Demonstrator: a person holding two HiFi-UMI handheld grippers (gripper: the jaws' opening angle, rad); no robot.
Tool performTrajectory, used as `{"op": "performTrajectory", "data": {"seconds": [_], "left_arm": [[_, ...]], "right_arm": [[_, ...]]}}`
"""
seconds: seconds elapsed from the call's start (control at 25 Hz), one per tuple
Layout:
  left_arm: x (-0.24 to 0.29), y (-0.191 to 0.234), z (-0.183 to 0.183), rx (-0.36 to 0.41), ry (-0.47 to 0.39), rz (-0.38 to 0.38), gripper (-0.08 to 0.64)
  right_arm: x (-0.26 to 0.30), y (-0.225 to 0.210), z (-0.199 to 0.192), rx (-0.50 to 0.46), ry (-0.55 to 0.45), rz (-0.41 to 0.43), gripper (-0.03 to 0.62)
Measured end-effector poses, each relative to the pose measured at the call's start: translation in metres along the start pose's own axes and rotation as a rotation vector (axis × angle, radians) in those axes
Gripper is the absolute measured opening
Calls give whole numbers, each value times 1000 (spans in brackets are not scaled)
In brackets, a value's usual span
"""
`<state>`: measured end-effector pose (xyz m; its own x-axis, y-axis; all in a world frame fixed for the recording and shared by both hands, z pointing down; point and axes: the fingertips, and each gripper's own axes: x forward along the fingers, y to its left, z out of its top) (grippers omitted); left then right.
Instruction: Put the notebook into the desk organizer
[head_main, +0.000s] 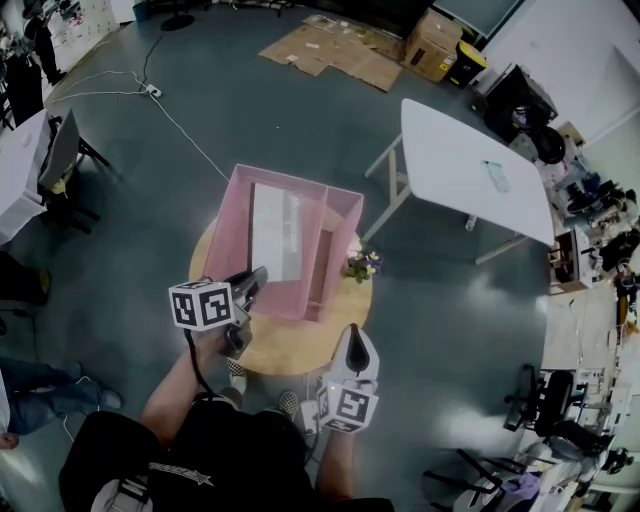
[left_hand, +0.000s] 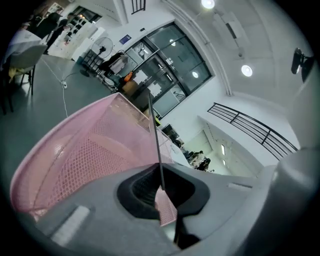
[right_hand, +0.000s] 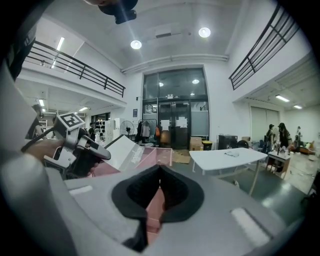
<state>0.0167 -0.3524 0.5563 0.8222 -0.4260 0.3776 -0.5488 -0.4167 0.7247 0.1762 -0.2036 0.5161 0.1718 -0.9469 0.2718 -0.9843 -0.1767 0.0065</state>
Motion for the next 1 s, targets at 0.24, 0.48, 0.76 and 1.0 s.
{"op": "performTrajectory", "data": {"seconds": [0.24, 0.48, 0.76, 1.0], "left_arm": [[0, 21, -5, -55, 34, 94, 21], [4, 26, -2, -69, 47, 114, 78], [-1, 26, -6, -78, 52, 129, 315], [-9, 27, -10, -44, 74, 214, 364]], "right_arm": [[0, 5, -5, 0, 10, 5, 5], [5, 6, -3, 0, 14, 11, 5], [7, 12, -6, -1, 11, 37, 5], [4, 10, -2, -1, 2, 60, 5]]}}
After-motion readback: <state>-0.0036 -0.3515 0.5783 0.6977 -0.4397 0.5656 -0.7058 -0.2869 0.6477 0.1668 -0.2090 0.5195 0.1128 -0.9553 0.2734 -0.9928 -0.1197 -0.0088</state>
